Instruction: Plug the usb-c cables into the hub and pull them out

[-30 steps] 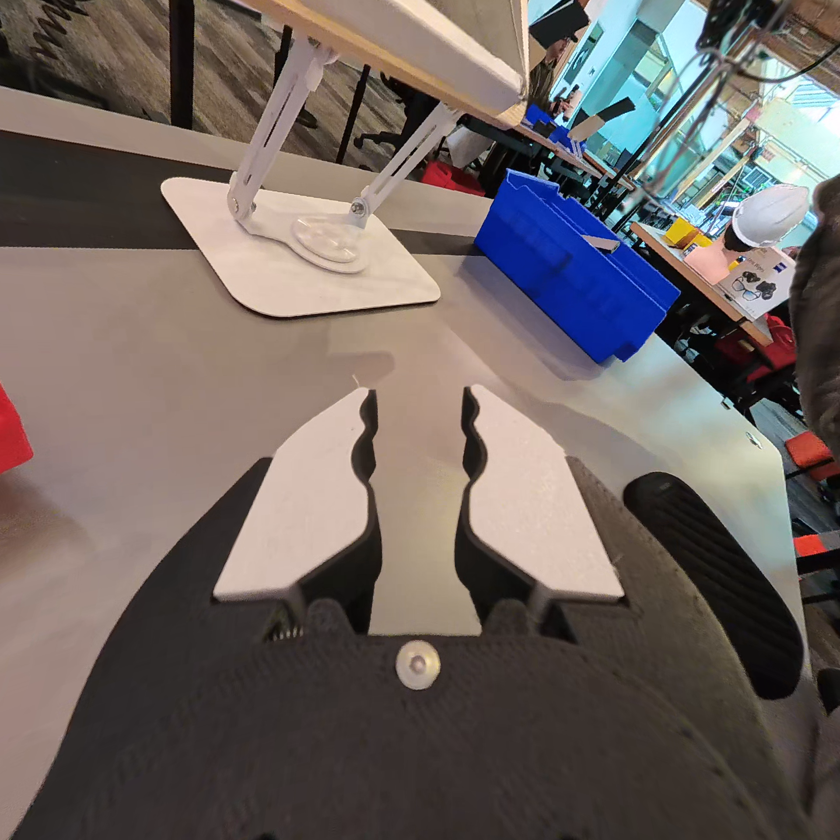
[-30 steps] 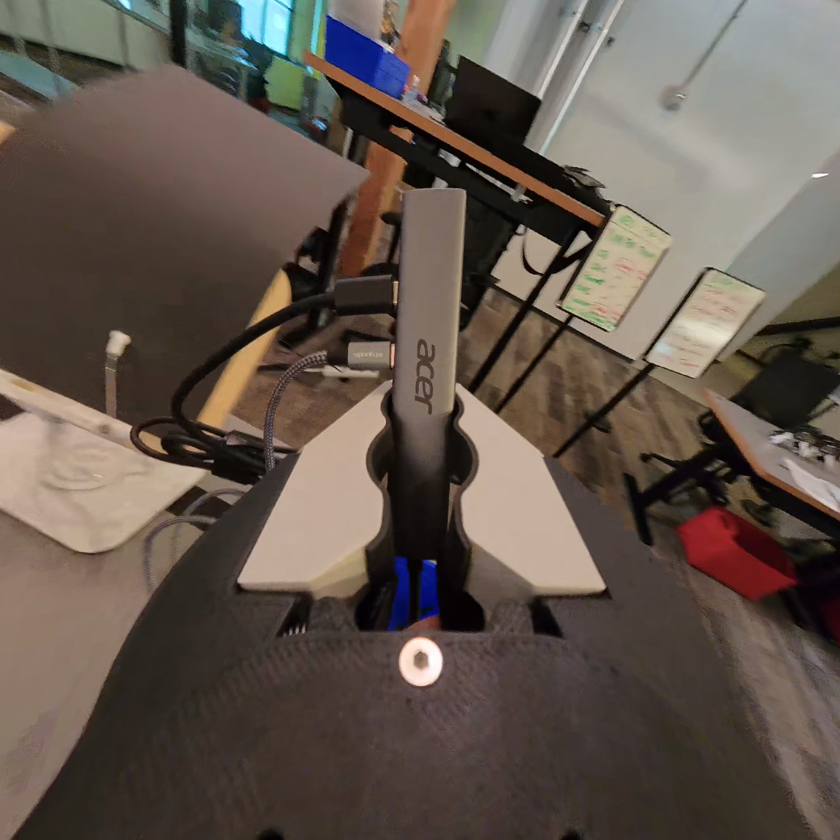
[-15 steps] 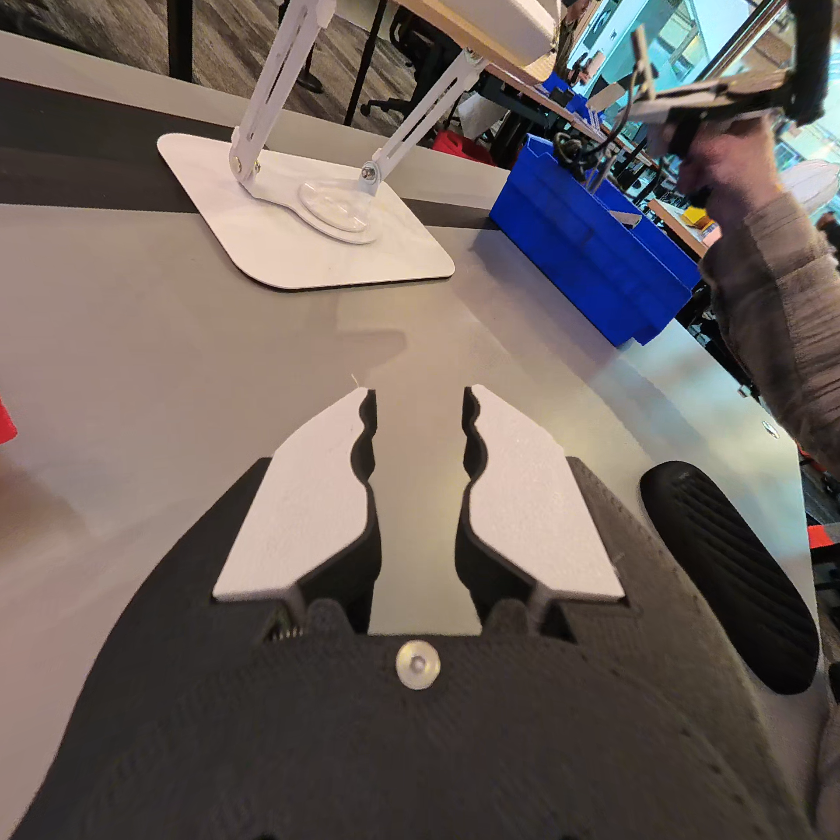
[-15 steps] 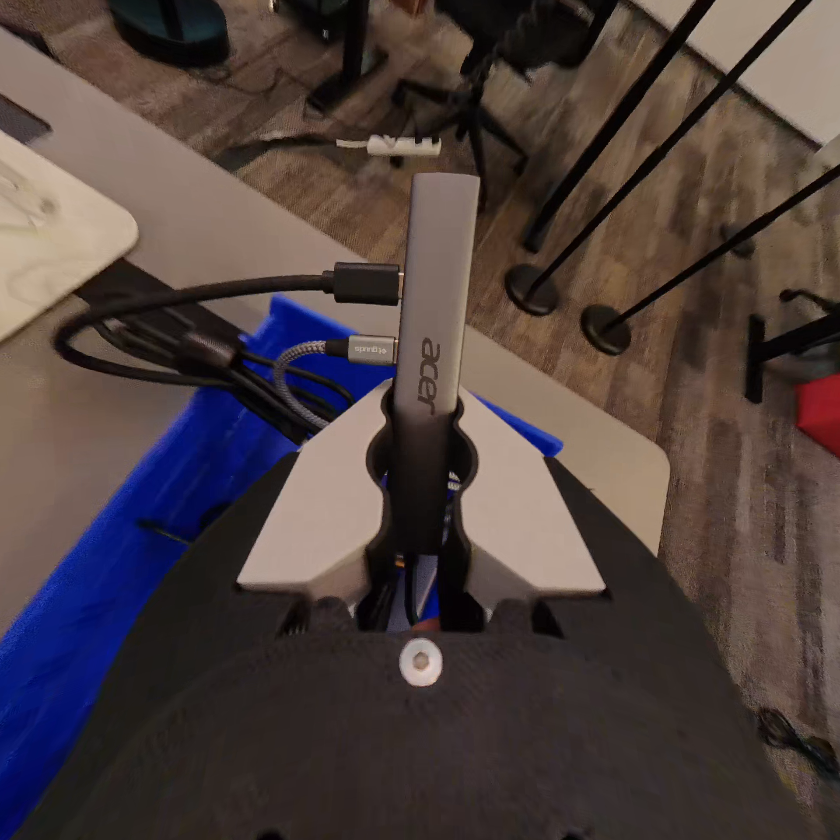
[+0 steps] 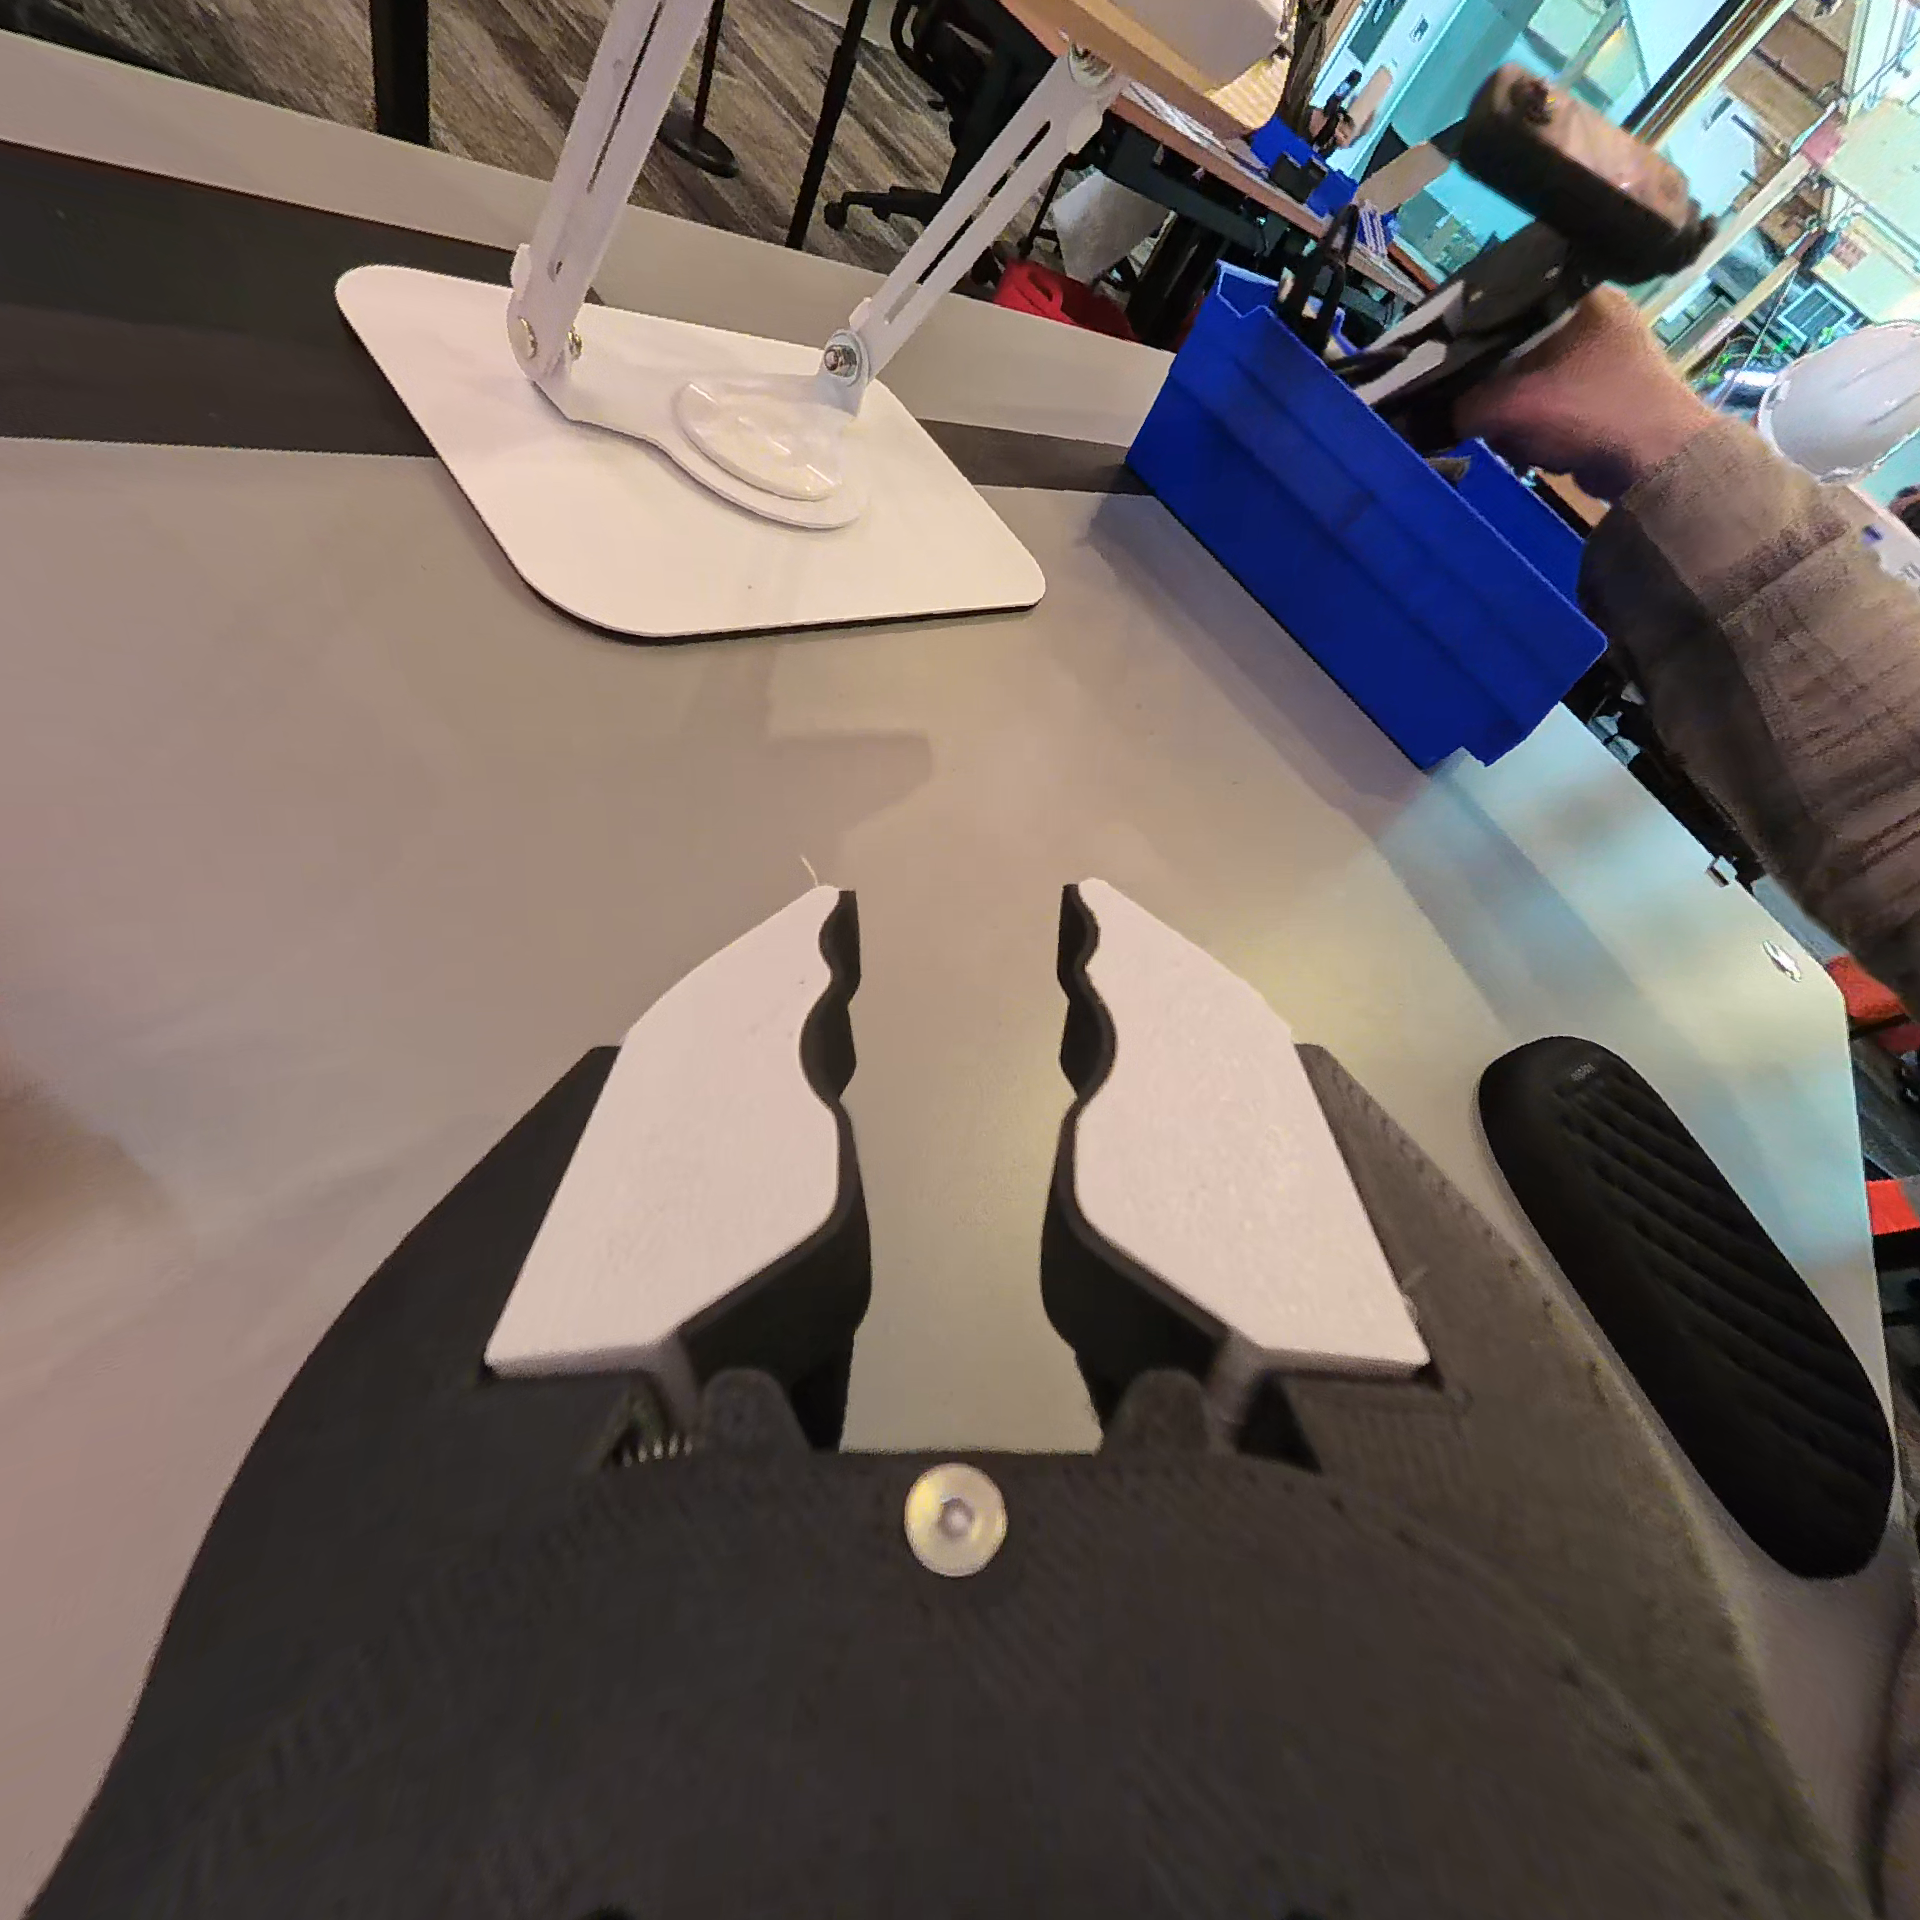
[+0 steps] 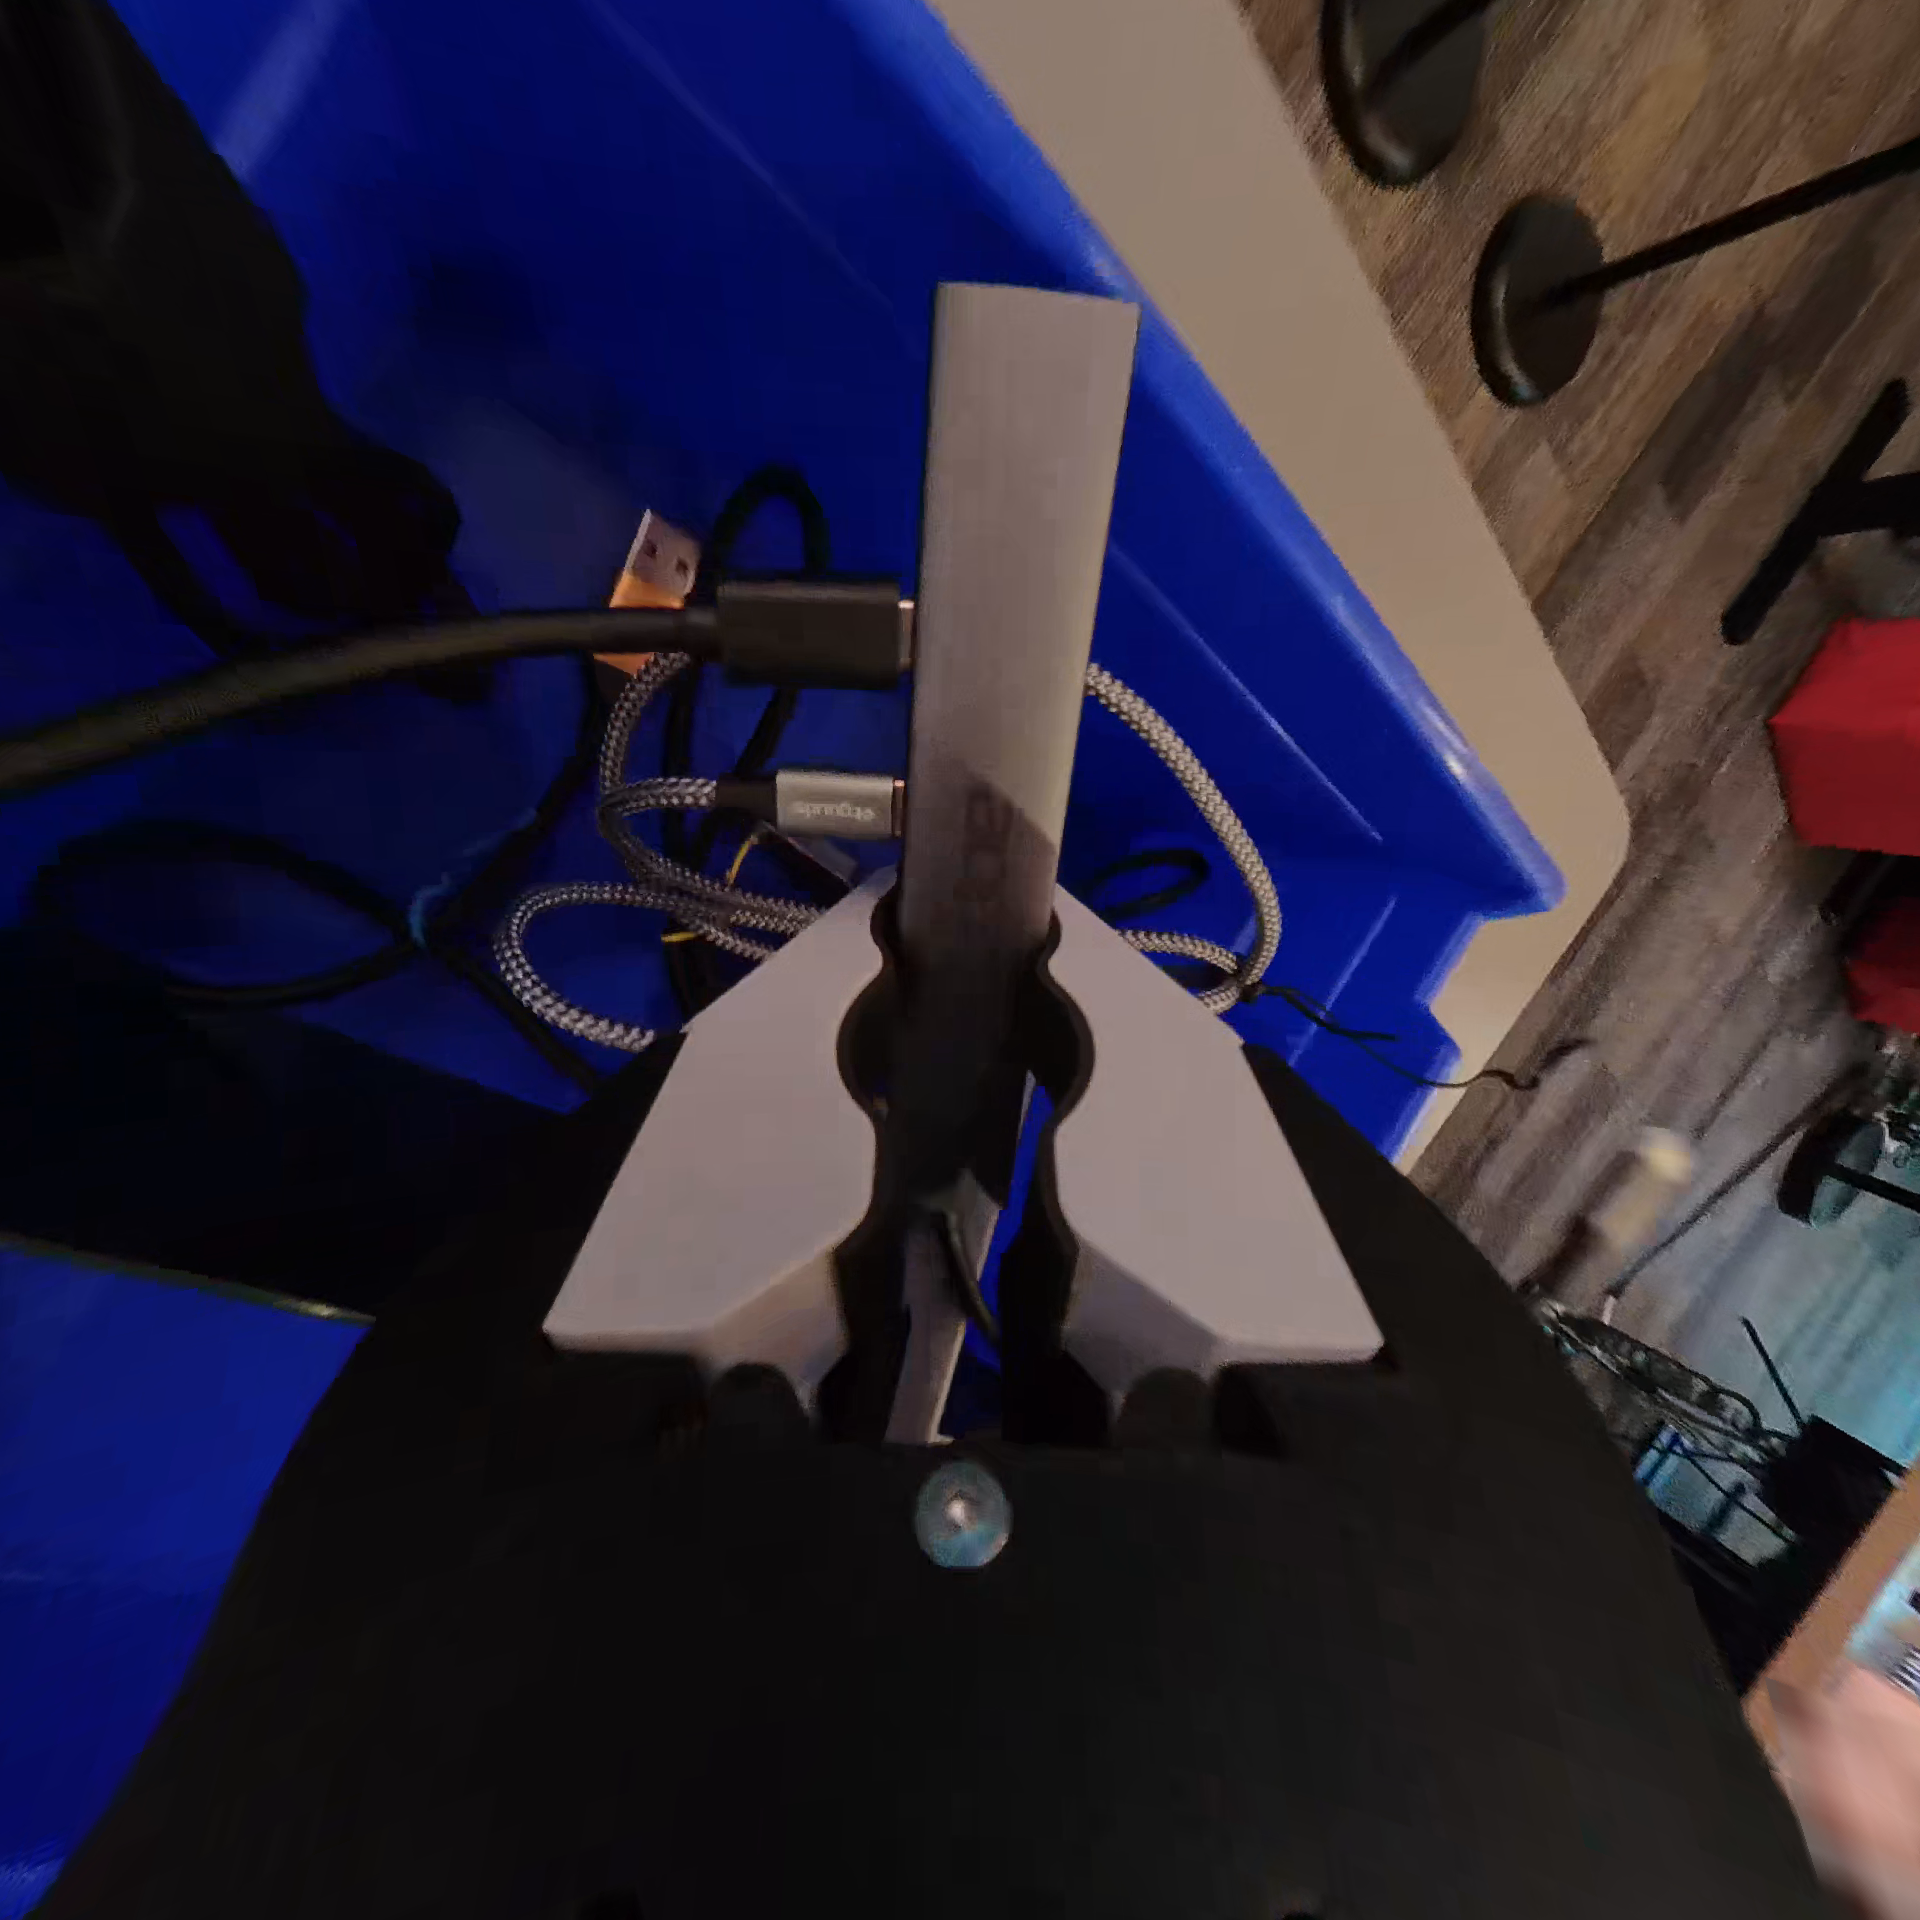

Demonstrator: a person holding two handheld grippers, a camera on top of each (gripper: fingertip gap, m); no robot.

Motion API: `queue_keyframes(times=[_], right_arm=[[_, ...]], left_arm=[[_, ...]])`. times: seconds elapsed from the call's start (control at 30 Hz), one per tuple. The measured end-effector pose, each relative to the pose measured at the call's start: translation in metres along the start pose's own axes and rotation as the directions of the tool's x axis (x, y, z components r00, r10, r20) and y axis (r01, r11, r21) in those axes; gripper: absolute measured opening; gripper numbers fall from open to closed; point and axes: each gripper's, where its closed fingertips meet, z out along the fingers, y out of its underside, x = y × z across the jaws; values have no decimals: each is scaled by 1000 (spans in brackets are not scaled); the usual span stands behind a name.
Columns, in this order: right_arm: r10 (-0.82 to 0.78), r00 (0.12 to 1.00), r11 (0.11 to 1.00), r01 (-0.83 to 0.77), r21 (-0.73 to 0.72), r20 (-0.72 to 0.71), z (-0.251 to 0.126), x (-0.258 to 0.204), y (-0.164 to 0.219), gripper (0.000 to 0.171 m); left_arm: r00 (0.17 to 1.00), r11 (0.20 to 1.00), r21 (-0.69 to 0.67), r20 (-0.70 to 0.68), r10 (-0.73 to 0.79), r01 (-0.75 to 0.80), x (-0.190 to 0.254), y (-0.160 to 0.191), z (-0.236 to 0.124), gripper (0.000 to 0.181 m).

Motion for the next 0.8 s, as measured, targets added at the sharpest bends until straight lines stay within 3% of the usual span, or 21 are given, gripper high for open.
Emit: queue_keyframes(times=[0.13,0.3,0.37,0.5,0.6,0.8], right_arm=[[-155,985,959,168,-227,74,31,-24,24,15],[-144,983,957,168,-236,116,30,-24,21,16],[-121,990,965,135,-223,79,23,-16,18,41],[-125,992,984,122,-129,-11,-4,-4,1,82],[-101,991,994,97,-44,-84,-23,3,-12,99],[-34,976,985,69,157,-216,-69,7,-28,103]], left_arm=[[998,998,-20,32,53,-52,0,2,1,37],[990,992,-45,71,124,-121,2,6,3,40],[983,987,-48,101,156,-152,0,4,3,42],[908,960,-130,314,276,-247,-26,3,-1,47],[820,930,-226,441,364,-291,-41,7,-4,54],[708,909,-290,571,415,-299,-56,3,-15,68]])
